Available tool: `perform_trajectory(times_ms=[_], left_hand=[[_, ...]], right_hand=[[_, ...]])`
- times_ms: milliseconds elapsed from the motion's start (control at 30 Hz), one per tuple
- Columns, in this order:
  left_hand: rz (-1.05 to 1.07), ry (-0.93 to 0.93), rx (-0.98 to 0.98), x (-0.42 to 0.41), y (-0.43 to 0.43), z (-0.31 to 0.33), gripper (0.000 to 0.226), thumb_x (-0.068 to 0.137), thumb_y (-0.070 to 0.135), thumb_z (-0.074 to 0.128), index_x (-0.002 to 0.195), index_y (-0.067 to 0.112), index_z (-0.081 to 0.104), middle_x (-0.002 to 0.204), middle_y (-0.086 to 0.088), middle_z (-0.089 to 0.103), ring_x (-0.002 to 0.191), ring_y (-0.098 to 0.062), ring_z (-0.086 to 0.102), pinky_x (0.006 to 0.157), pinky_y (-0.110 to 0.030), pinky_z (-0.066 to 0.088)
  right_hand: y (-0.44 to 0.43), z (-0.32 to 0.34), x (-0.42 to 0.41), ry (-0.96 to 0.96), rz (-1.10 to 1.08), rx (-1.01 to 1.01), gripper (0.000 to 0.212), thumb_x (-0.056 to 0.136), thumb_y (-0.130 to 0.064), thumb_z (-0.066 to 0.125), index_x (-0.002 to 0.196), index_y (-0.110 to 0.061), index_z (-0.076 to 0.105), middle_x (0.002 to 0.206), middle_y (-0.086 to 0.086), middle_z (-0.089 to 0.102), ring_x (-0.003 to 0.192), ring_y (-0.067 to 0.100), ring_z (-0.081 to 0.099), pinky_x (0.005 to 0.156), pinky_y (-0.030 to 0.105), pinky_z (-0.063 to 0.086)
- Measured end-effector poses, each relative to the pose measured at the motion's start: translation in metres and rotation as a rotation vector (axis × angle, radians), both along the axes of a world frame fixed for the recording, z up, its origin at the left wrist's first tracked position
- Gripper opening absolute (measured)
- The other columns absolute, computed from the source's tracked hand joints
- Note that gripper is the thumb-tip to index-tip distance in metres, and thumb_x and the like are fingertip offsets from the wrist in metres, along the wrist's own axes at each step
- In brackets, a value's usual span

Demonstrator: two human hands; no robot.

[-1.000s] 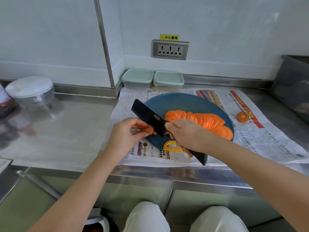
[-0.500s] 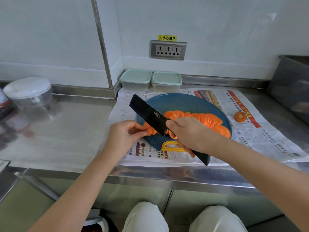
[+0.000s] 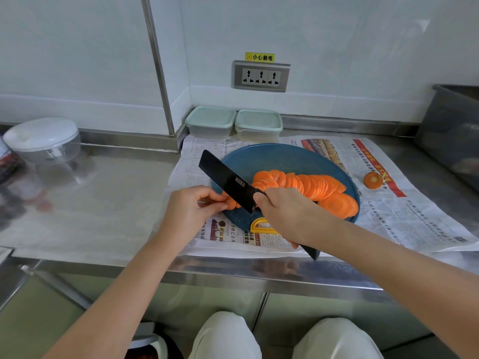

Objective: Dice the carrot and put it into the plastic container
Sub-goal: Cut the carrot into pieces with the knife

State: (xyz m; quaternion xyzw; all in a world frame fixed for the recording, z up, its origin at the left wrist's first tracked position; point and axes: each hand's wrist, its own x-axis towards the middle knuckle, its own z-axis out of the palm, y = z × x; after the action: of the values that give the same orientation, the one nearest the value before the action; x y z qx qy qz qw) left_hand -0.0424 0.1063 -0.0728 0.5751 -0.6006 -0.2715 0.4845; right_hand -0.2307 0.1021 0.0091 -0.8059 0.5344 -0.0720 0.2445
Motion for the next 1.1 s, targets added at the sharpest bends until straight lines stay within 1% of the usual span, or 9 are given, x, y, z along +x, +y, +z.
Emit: perform_trajectory(times_ms=[67, 167, 267, 500, 600, 767, 833, 1000, 1100], left_hand=[[-0.002, -0.006, 0.0, 0.0, 0.0, 0.0, 0.013, 0.076, 0.006, 0.076, 0.087, 0.013, 0.075, 0.088, 0.0, 0.075, 0.084, -0.01, 0.071, 0.085, -0.037, 0.057], [0.001, -0.012, -0.004, 0.0, 0.0, 0.001, 0.013, 0.076, 0.007, 0.076, 0.085, 0.016, 0.074, 0.088, 0.001, 0.075, 0.083, -0.01, 0.071, 0.085, -0.037, 0.057], [0.009, -0.014, -0.001, -0.001, 0.001, 0.001, 0.014, 0.076, 0.006, 0.076, 0.085, 0.017, 0.074, 0.089, 0.0, 0.075, 0.083, -0.011, 0.071, 0.085, -0.036, 0.057], [0.014, -0.028, -0.003, 0.0, 0.003, 0.002, 0.013, 0.075, 0.007, 0.077, 0.083, 0.017, 0.074, 0.087, 0.0, 0.075, 0.082, -0.01, 0.071, 0.084, -0.035, 0.057], [0.013, -0.023, -0.001, -0.001, 0.003, 0.003, 0.014, 0.074, 0.007, 0.077, 0.081, 0.019, 0.074, 0.085, 0.002, 0.075, 0.08, -0.008, 0.071, 0.083, -0.03, 0.057], [0.023, -0.03, -0.016, -0.003, 0.003, 0.005, 0.014, 0.073, 0.008, 0.078, 0.077, 0.021, 0.073, 0.083, 0.006, 0.073, 0.078, -0.005, 0.07, 0.079, -0.02, 0.055], [0.025, -0.04, -0.019, -0.002, 0.003, 0.005, 0.014, 0.073, 0.008, 0.077, 0.079, 0.019, 0.074, 0.083, 0.007, 0.073, 0.078, -0.004, 0.069, 0.078, -0.017, 0.054], [0.028, -0.015, -0.025, -0.002, 0.003, 0.005, 0.018, 0.073, 0.003, 0.077, 0.079, 0.02, 0.074, 0.082, 0.009, 0.072, 0.077, -0.003, 0.069, 0.076, -0.014, 0.053], [0.021, 0.002, -0.03, -0.003, 0.003, 0.005, 0.019, 0.072, 0.003, 0.078, 0.079, 0.02, 0.074, 0.083, 0.006, 0.073, 0.078, -0.005, 0.07, 0.079, -0.017, 0.054]], right_hand=[[-0.001, -0.002, 0.0, 0.016, 0.005, -0.019, 0.037, 0.105, -0.028, 0.022, 0.101, -0.008, 0.052, 0.069, -0.003, 0.044, 0.058, 0.009, 0.041, 0.054, 0.021, 0.035], [-0.003, 0.001, -0.001, 0.026, 0.044, -0.001, 0.04, 0.105, -0.027, 0.022, 0.11, -0.004, 0.054, 0.07, -0.002, 0.043, 0.056, 0.009, 0.039, 0.05, 0.02, 0.031], [-0.004, 0.005, -0.002, 0.04, 0.07, 0.003, 0.04, 0.105, -0.026, 0.022, 0.112, -0.003, 0.055, 0.07, -0.003, 0.039, 0.056, 0.009, 0.037, 0.05, 0.019, 0.03], [-0.006, 0.004, 0.002, 0.075, 0.061, 0.022, 0.039, 0.105, -0.027, 0.022, 0.107, -0.006, 0.055, 0.071, -0.002, 0.042, 0.057, 0.009, 0.039, 0.051, 0.021, 0.033], [-0.008, 0.002, 0.004, 0.068, 0.073, 0.022, 0.037, 0.104, -0.027, 0.022, 0.103, -0.007, 0.054, 0.069, -0.001, 0.041, 0.056, 0.009, 0.038, 0.05, 0.021, 0.03], [-0.009, -0.007, 0.009, 0.059, 0.071, 0.027, 0.035, 0.104, -0.028, 0.022, 0.085, -0.011, 0.046, 0.065, 0.002, 0.046, 0.052, 0.012, 0.042, 0.048, 0.024, 0.035], [-0.01, -0.009, 0.01, 0.045, 0.061, 0.035, 0.036, 0.104, -0.028, 0.022, 0.083, -0.011, 0.045, 0.064, 0.003, 0.047, 0.051, 0.014, 0.044, 0.047, 0.025, 0.036], [-0.008, -0.015, 0.015, 0.037, 0.065, 0.022, 0.028, 0.105, -0.025, 0.021, 0.094, -0.01, 0.042, 0.064, 0.002, 0.044, 0.052, 0.015, 0.043, 0.048, 0.026, 0.037], [-0.011, -0.021, 0.025, 0.109, 0.059, -0.035, 0.029, 0.104, -0.02, 0.026, 0.113, -0.003, 0.047, 0.069, 0.001, 0.041, 0.055, 0.014, 0.039, 0.049, 0.025, 0.034]])
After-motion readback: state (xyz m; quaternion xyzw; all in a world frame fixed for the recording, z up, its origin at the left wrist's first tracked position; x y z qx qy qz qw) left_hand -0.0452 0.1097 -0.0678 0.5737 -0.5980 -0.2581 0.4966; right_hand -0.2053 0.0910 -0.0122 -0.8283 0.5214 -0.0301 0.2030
